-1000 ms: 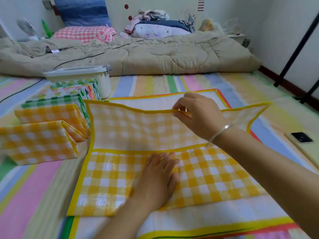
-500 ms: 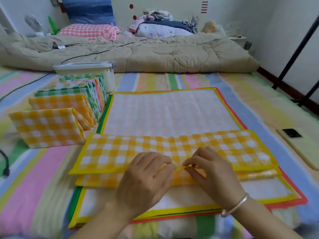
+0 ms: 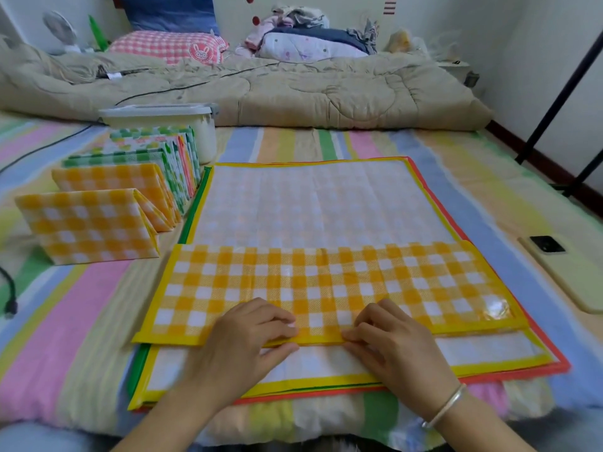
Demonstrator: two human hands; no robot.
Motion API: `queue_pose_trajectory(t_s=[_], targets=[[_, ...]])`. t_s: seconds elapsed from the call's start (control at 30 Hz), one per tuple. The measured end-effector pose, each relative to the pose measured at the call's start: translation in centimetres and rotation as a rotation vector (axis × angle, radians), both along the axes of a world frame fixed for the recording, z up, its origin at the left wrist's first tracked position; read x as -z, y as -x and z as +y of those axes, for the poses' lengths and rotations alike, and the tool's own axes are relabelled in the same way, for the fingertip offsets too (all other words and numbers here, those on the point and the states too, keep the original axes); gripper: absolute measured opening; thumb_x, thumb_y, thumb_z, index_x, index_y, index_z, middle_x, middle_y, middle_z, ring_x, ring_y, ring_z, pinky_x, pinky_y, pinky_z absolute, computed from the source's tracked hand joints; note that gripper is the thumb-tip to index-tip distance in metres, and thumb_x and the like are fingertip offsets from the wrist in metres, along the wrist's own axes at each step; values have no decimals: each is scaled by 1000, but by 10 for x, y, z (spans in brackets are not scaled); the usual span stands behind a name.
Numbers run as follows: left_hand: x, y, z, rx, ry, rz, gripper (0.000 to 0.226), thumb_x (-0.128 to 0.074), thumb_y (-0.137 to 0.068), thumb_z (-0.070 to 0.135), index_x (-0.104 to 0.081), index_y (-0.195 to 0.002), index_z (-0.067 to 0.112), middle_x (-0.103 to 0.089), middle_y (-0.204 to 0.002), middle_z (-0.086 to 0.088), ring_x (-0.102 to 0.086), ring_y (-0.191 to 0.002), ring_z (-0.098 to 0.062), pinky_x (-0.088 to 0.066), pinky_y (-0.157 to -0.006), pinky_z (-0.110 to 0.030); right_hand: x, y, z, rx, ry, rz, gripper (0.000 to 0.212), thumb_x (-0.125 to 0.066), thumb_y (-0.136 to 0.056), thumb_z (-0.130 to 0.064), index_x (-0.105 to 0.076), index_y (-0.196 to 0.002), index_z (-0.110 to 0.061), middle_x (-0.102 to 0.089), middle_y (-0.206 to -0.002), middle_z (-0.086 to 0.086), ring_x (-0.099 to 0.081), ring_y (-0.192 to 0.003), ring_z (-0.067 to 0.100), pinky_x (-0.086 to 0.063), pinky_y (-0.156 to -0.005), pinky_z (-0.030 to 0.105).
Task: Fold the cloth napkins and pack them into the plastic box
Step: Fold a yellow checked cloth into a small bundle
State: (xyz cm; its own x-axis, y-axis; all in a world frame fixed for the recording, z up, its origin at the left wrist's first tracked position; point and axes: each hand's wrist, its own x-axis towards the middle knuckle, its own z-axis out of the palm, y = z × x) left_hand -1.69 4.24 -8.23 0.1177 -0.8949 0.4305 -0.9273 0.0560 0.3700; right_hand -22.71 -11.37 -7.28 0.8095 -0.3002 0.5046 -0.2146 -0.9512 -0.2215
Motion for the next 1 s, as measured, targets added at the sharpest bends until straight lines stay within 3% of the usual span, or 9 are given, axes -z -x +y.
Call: queue_pose_trajectory(t_s=[0.2,0.3,0.43,0.6,0.67,0.73,0.8,0.87,1.0], targets=[[-16,12,-22,-106,29,-49,34,-51,-94,46,-71,-76,26,-66,-84,16,-59,-77,-7,-52,-63,-30,6,-1,3,19,25,-10,27,-56,-91,-36,-71,-76,-19,-58,-78,-8,-52,-70,14,-46,-50,26],[-24,27,-66,-195,20,-14,41,-37,-95,40,-71,-109,22,-68,-116,7,-60,-108,-15,-53,-89,-39,7,-1,3,18,12,-29,25,-59,-90,-35,-71,-76,-18,-57,-78,-8,-52,-70,14,-46,-54,25],[-17,35,-112,-253,-395,-145,70,-1,-97,53,-8,-160,22,0,-168,2,5,-154,-17,0,-124,-48,8,1,2,25,-62,-8,21,-61,-88,-36,-71,-77,-21,-57,-79,-10,-50,-72,11,-43,-57,21],[4,38,-118,-299,-599,-257,66,3,-100,50,15,-158,22,21,-165,0,22,-151,-19,8,-121,-55,-10,-17,-8,192,-190,67,20,-57,-85,-38,-63,-69,-28,-53,-69,-10,-52,-60,12,-41,-46,28],[6,36,-118,-292,-601,-268,75,17,-88,51,15,-157,22,21,-165,0,21,-151,-20,7,-121,-55,-19,-35,-23,271,-242,34,13,-54,-87,-25,-67,-88,-26,-61,-87,-6,-60,-76,19,-47,-57,31],[5,36,-118,-285,-597,-251,88,28,-76,53,14,-158,22,19,-165,0,20,-152,-19,7,-121,-54,-21,-54,-38,299,-241,86,45,-43,-80,-19,-64,-119,-16,-63,-120,5,-58,-111,28,-49,-86,38],[7,37,-118,-296,-585,-265,91,29,-73,53,14,-158,23,19,-165,1,20,-152,-18,7,-121,-54,-15,-64,-49,311,-283,315,70,-22,-81,-30,-40,-147,-15,-39,-153,4,-30,-143,25,-21,-117,41],[10,37,-118,-306,-565,-262,89,26,-76,55,11,-158,25,19,-165,3,20,-151,-17,8,-122,-53,0,-60,-60,375,-299,514,71,-6,-89,-47,-18,-155,-23,-12,-163,-5,-5,-150,15,4,-120,40],[13,34,-117,-305,-566,-228,87,25,-78,59,14,-158,26,23,-163,4,25,-149,-16,11,-122,-52,6,-11,-100,726,-312,564,70,-17,-99,-58,-5,-157,-20,5,-164,0,9,-150,18,10,-120,46]])
